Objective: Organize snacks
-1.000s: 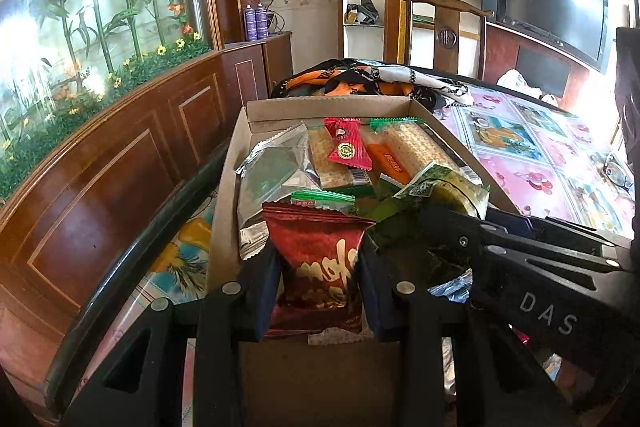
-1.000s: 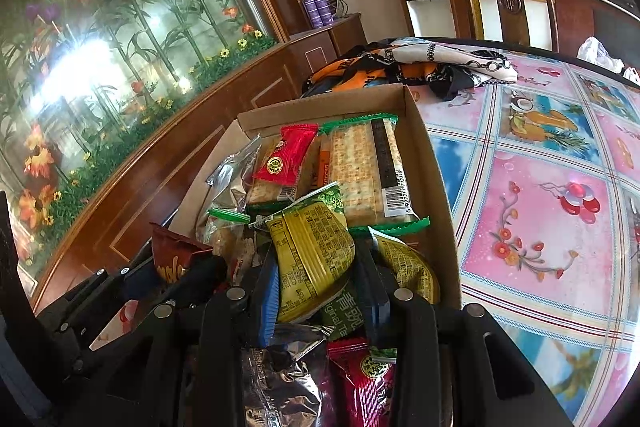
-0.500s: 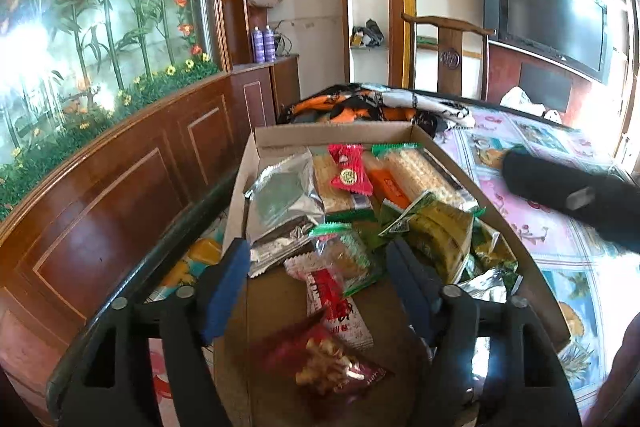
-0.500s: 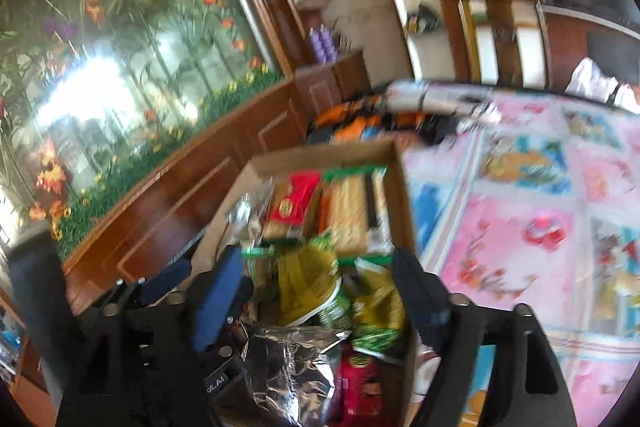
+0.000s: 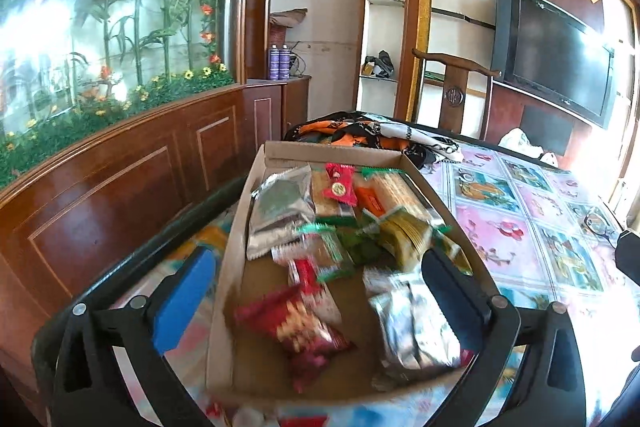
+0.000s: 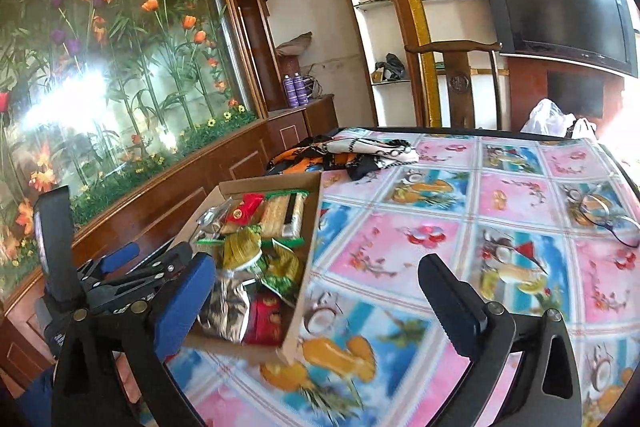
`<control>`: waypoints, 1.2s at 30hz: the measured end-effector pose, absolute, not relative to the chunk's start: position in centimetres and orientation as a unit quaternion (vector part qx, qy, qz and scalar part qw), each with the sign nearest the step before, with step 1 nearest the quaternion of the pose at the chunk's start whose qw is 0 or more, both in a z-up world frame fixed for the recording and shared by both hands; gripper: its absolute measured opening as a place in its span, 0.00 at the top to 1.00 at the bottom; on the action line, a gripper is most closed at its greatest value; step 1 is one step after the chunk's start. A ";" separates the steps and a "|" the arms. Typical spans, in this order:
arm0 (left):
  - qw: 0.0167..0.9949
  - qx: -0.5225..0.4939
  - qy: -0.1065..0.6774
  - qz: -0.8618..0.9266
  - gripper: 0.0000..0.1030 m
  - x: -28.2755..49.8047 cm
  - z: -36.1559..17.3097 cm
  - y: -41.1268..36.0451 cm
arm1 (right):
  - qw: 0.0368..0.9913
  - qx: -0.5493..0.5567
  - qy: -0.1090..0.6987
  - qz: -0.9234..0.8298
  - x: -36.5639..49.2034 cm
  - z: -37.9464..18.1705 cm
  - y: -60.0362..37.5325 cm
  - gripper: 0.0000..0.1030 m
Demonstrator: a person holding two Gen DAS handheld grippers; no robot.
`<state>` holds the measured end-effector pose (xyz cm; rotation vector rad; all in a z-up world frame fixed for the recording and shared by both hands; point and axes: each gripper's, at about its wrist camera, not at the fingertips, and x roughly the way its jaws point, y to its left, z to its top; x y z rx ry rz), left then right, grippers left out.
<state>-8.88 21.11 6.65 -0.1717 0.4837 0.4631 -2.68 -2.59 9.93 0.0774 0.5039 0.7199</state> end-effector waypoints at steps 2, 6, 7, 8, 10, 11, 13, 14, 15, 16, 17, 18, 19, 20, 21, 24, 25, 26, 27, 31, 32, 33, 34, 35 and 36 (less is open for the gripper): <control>0.940 -0.072 0.249 0.221 0.00 -8.8 6.5 20.0 | 0.904 0.033 0.242 0.350 -3.4 9.8 -3.2 0.00; 0.939 -0.053 0.254 0.225 0.00 -8.7 6.5 18.5 | 0.905 0.013 0.236 0.353 -5.1 9.5 -4.0 0.00; 0.939 -0.050 0.254 0.224 0.00 -8.7 6.5 18.2 | 0.907 0.006 0.231 0.352 -5.5 9.5 -4.1 0.00; 0.941 -0.046 0.252 0.220 0.00 -8.7 6.5 17.9 | 0.909 -0.003 0.227 0.351 -5.9 9.4 -4.2 0.00; 0.943 -0.036 0.249 0.218 0.00 -8.8 6.7 17.5 | 0.912 -0.029 0.225 0.342 -6.6 9.2 -4.2 0.00; 0.943 -0.034 0.247 0.219 0.00 -8.9 6.8 17.4 | 0.913 -0.035 0.224 0.339 -6.9 9.1 -4.2 0.00; 0.944 -0.028 0.238 0.227 0.00 -9.1 7.0 17.3 | 0.915 -0.038 0.223 0.334 -7.1 8.8 -4.4 0.00; 0.944 -0.025 0.236 0.230 0.00 -9.2 7.1 17.2 | 0.916 -0.036 0.222 0.332 -7.1 8.8 -4.6 0.00; 0.945 -0.026 0.235 0.227 0.00 -9.2 7.1 17.2 | 0.917 -0.033 0.220 0.330 -7.1 8.8 -4.8 0.00; 0.945 -0.029 0.236 0.223 0.00 -9.2 7.1 17.3 | 0.919 -0.031 0.218 0.326 -7.1 8.8 -5.0 0.00; 0.945 -0.031 0.238 0.220 0.00 -9.2 7.1 17.4 | 0.921 -0.030 0.217 0.322 -7.0 8.8 -5.1 0.00; 0.945 -0.033 0.239 0.222 0.00 -9.2 7.1 17.4 | 0.922 -0.028 0.218 0.320 -6.8 8.8 -5.2 0.00; 0.944 -0.033 0.240 0.224 0.00 -9.1 7.1 17.5 | 0.921 -0.025 0.221 0.320 -6.6 8.7 -5.3 0.00; 0.945 -0.036 0.239 0.221 0.00 -9.1 7.2 17.6 | 0.920 -0.019 0.225 0.321 -6.4 8.7 -5.4 0.00; 0.945 -0.036 0.238 0.222 0.00 -9.1 7.3 17.6 | 0.917 -0.011 0.231 0.325 -6.2 8.6 -5.5 0.00; 0.940 -0.028 0.243 0.237 0.00 -9.0 7.5 17.5 | 0.911 0.005 0.233 0.342 -5.9 8.4 -5.6 0.00; 0.937 -0.017 0.242 0.250 0.00 -9.0 7.6 17.2 | 0.911 0.011 0.221 0.349 -6.1 8.5 -5.8 0.00; 0.936 -0.009 0.242 0.257 0.00 -9.0 7.7 17.0 | 0.912 0.016 0.209 0.353 -6.3 8.5 -6.0 0.00; 0.934 0.001 0.238 0.266 0.00 -9.1 7.8 16.8 | 0.913 0.023 0.194 0.358 -6.5 8.6 -6.2 0.00; 0.935 0.010 0.229 0.270 0.00 -9.4 8.0 16.4 | 0.916 0.029 0.171 0.362 -7.1 9.0 -6.3 0.00; 0.934 0.010 0.230 0.272 0.00 -9.4 8.0 16.4 | 0.916 0.028 0.171 0.362 -7.0 9.0 -6.3 0.00; 0.934 0.009 0.232 0.272 0.00 -9.5 8.0 16.4 | 0.915 0.026 0.172 0.365 -7.0 8.9 -6.3 0.00; 0.934 0.008 0.233 0.272 0.00 -9.5 8.0 16.5 | 0.912 0.025 0.170 0.373 -7.1 8.7 -6.3 0.00; 0.933 0.006 0.235 0.271 0.00 -9.5 8.0 16.6 | 0.909 0.027 0.168 0.381 -7.2 8.5 -6.4 0.00; 0.934 -0.001 0.237 0.268 0.00 -9.6 8.1 16.8 | 0.905 0.032 0.169 0.389 -7.2 8.5 -6.5 0.00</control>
